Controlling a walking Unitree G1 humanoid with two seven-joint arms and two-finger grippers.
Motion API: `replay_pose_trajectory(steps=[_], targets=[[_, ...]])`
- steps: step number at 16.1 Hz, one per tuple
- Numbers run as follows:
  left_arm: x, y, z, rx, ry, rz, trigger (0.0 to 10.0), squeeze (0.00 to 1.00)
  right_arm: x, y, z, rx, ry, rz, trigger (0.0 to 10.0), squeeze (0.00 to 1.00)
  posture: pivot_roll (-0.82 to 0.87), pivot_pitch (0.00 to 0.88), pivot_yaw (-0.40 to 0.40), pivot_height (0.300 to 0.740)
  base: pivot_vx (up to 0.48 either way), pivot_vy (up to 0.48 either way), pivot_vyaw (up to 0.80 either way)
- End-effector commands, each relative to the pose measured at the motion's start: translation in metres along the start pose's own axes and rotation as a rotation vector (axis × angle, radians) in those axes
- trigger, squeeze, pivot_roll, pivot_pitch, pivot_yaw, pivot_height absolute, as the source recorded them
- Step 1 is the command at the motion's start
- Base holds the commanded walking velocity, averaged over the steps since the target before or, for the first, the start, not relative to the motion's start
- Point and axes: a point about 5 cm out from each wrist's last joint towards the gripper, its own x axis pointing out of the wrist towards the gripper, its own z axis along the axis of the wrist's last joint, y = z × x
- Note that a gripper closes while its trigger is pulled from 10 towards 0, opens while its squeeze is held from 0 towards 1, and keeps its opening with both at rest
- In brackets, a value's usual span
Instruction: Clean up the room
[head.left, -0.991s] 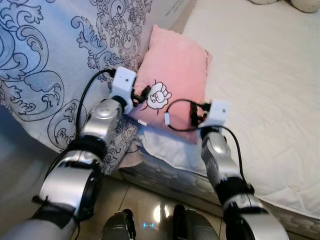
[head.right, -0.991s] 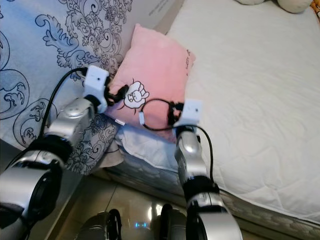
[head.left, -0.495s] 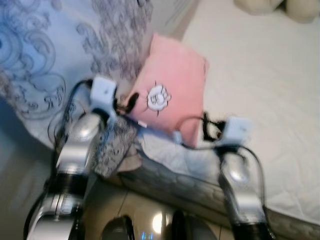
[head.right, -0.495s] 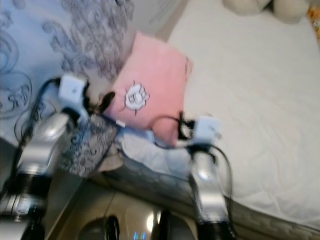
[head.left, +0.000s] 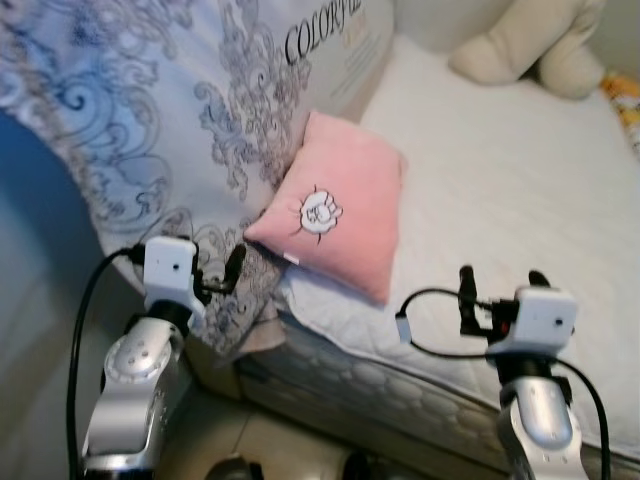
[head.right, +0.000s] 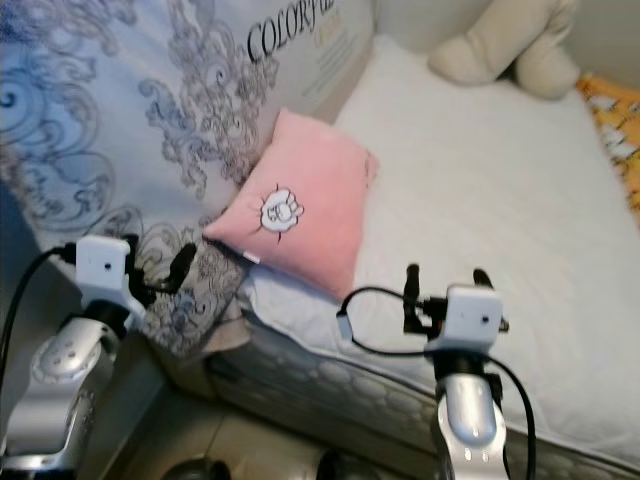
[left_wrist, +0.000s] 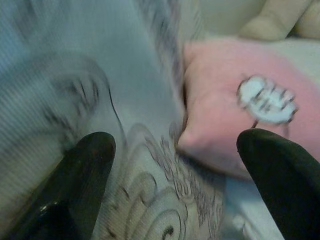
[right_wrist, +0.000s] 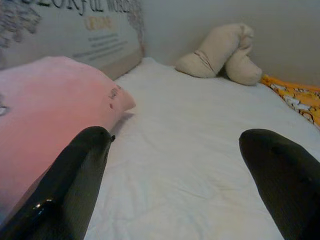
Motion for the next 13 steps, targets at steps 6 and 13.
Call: replay_pose_trajectory(steps=[6, 13], targets=[[0.019, -0.031, 0.01, -0.024, -0.04, -0.18, 10.0, 0.0, 0.042, 0.008, -0.004, 0.099, 0.039, -0.027, 10.0, 0.0, -0.03, 0.0, 0.0, 0.74, 0.0, -0.4, 0.0], [0.032, -0.037, 0.01, -0.034, -0.04, -0.206, 10.0, 0.0, 0.055, 0.018, -0.002, 0.071, 0.024, 0.009, 10.0, 0.0, -0.05, 0.0, 0.0, 0.74, 0.0, -0.478, -0.15]])
